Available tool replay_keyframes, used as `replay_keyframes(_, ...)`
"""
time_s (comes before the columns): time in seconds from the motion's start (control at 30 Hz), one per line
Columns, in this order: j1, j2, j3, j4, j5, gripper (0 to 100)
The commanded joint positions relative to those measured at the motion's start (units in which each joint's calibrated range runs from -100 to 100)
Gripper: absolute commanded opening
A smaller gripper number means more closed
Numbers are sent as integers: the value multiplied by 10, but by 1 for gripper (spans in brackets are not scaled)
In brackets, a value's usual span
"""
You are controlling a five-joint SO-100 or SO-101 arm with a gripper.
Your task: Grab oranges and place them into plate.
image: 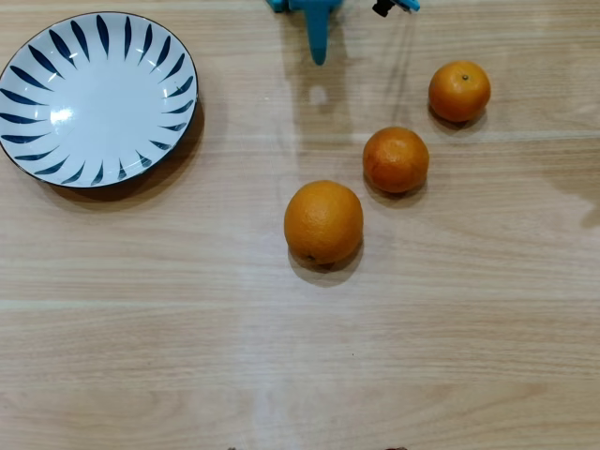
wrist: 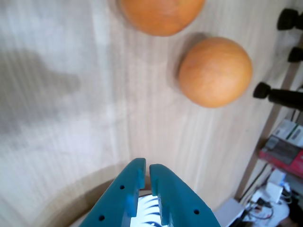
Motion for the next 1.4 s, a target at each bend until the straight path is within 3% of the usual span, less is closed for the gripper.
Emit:
replay_keyframes(0.0, -16, 129, -179, -8, -3, 2)
replay_keyframes(0.47, -48, 561, -622, -5, -2, 2)
replay_keyframes(0.7, -42, 682, -756, -6, -15, 3)
replay_keyframes(0.97, -42, 702, -803, -5, -267, 14)
replay_keyframes(1.07, -49, 702, -800, 5, -350, 13)
replay_keyframes(1.17, -65, 682, -793, 88, -422, 9)
replay_keyframes(1.37, -146, 571, -735, 258, -495, 5)
